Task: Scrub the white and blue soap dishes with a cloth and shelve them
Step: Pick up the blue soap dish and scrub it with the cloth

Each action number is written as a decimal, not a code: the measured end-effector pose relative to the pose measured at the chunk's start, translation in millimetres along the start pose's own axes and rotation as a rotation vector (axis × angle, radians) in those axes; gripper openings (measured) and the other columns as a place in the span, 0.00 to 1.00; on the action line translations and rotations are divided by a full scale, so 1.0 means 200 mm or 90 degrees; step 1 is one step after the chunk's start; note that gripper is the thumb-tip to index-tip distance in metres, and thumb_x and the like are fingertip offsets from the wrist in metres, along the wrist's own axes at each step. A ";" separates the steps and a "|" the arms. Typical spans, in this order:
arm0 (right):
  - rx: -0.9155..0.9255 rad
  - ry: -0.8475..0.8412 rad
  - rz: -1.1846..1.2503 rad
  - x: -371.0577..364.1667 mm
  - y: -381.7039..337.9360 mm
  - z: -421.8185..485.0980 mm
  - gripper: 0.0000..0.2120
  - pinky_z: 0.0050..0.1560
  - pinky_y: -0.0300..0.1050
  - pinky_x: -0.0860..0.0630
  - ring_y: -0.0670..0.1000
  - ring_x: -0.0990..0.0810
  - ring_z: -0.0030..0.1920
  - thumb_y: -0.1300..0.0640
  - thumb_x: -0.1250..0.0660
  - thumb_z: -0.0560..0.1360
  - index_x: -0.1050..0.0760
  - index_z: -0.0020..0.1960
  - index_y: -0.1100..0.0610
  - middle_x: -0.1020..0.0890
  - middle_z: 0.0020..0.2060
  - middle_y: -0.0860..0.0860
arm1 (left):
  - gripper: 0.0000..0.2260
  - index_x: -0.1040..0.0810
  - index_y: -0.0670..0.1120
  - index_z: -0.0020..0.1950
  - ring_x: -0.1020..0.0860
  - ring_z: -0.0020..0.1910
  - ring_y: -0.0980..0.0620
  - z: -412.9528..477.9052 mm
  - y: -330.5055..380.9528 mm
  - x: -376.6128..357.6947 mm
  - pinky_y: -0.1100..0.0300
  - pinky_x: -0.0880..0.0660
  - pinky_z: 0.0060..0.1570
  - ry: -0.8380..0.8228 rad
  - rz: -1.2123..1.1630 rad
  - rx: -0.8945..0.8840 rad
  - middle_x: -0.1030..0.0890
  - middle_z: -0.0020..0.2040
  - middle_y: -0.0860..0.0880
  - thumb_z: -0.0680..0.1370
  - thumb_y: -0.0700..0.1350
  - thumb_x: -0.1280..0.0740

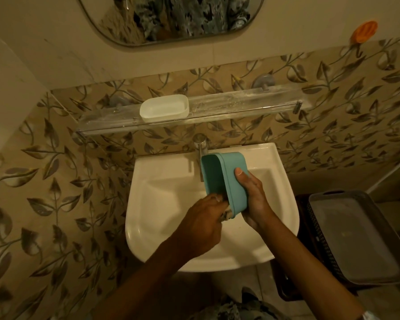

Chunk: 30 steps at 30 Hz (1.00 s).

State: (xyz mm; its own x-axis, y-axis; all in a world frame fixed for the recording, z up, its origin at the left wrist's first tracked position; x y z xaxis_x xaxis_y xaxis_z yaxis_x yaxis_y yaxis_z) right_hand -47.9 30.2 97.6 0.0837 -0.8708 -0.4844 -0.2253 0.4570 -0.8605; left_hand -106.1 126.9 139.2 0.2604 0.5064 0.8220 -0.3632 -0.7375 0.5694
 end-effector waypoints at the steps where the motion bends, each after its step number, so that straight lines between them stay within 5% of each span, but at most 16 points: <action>1: -0.017 0.003 0.011 0.00 0.02 -0.01 0.15 0.45 0.47 0.19 0.53 0.17 0.47 0.45 0.33 0.71 0.20 0.53 0.52 0.16 0.47 0.56 | 0.23 0.33 0.46 0.72 0.32 0.69 0.46 0.01 -0.01 -0.01 0.53 0.30 0.62 -0.017 0.151 -0.043 0.30 0.70 0.45 0.77 0.37 0.38; 3: -0.044 0.014 0.025 -0.01 0.04 -0.02 0.21 0.44 0.47 0.19 0.52 0.17 0.46 0.41 0.30 0.66 0.20 0.54 0.52 0.16 0.46 0.55 | 0.26 0.38 0.50 0.74 0.43 0.75 0.49 0.03 -0.03 -0.01 0.55 0.37 0.60 -0.063 0.352 -0.070 0.38 0.76 0.50 0.78 0.38 0.39; 5: -0.046 0.021 0.038 -0.01 0.03 -0.02 0.26 0.45 0.48 0.19 0.52 0.17 0.46 0.39 0.30 0.63 0.21 0.56 0.53 0.16 0.45 0.54 | 0.27 0.41 0.51 0.75 0.45 0.75 0.51 0.04 -0.03 -0.01 0.57 0.38 0.60 -0.065 0.367 -0.054 0.40 0.77 0.51 0.78 0.38 0.39; 9: 0.017 0.009 0.018 -0.02 -0.03 0.00 0.21 0.45 0.49 0.20 0.53 0.18 0.46 0.41 0.31 0.65 0.20 0.53 0.51 0.16 0.47 0.55 | 0.26 0.36 0.46 0.73 0.32 0.69 0.47 -0.02 0.03 0.02 0.53 0.31 0.67 0.086 -0.049 0.081 0.30 0.70 0.45 0.75 0.34 0.38; 12: 0.051 0.015 0.006 0.01 -0.02 0.00 0.21 0.46 0.52 0.22 0.55 0.19 0.48 0.42 0.30 0.66 0.21 0.54 0.52 0.18 0.48 0.57 | 0.24 0.37 0.50 0.72 0.28 0.65 0.50 -0.03 0.07 -0.03 0.54 0.26 0.63 0.088 -0.231 0.192 0.28 0.67 0.47 0.78 0.35 0.41; 16: 0.111 0.044 0.002 0.06 0.02 -0.02 0.24 0.49 0.54 0.22 0.58 0.21 0.50 0.39 0.29 0.66 0.22 0.56 0.51 0.19 0.49 0.57 | 0.20 0.29 0.60 0.60 0.22 0.51 0.62 0.00 0.08 -0.03 0.72 0.24 0.42 0.064 -0.441 0.254 0.24 0.58 0.53 0.77 0.37 0.37; 19: 0.153 0.066 -0.024 0.08 0.04 -0.03 0.24 0.48 0.52 0.21 0.57 0.21 0.53 0.39 0.30 0.68 0.25 0.60 0.49 0.20 0.52 0.55 | 0.16 0.28 0.62 0.51 0.22 0.46 0.67 0.01 0.04 0.00 0.73 0.25 0.40 0.083 -0.502 0.265 0.21 0.50 0.60 0.75 0.40 0.32; 22: 0.144 0.054 0.013 0.09 0.07 -0.04 0.36 0.47 0.47 0.19 0.55 0.21 0.55 0.39 0.26 0.66 0.33 0.67 0.53 0.22 0.55 0.55 | 0.13 0.26 0.59 0.53 0.21 0.50 0.61 0.02 0.03 0.04 0.71 0.25 0.41 0.130 -0.448 0.260 0.21 0.52 0.58 0.76 0.41 0.32; 25: 0.064 -0.019 0.086 0.09 0.11 -0.04 0.46 0.49 0.48 0.19 0.56 0.22 0.57 0.40 0.21 0.61 0.37 0.69 0.58 0.24 0.57 0.58 | 0.12 0.26 0.50 0.61 0.23 0.56 0.54 0.03 0.04 0.08 0.64 0.22 0.51 0.144 -0.209 0.197 0.22 0.58 0.50 0.78 0.41 0.35; 30: -0.135 -0.177 0.330 0.03 0.12 -0.08 0.50 0.61 0.72 0.30 0.65 0.28 0.67 0.31 0.25 0.57 0.31 0.71 0.57 0.27 0.67 0.62 | 0.18 0.28 0.53 0.66 0.29 0.61 0.53 0.03 0.08 0.08 0.63 0.30 0.56 0.074 0.183 0.031 0.25 0.64 0.54 0.78 0.40 0.37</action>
State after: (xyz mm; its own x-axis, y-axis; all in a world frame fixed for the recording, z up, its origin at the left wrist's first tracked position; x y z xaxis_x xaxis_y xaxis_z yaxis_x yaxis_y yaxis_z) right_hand -69.0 32.4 76.1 0.1548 -0.4523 -0.8783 -0.4904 0.7366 -0.4658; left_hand -102.4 120.0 160.9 0.0479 0.3196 0.9463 -0.3638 -0.8768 0.3146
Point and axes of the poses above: each hand's wrist, its own z-axis towards the middle knuckle, its own x-axis out of the back of the hand, y = z × x, the point moved 7 cm from there along z, towards the middle knuckle
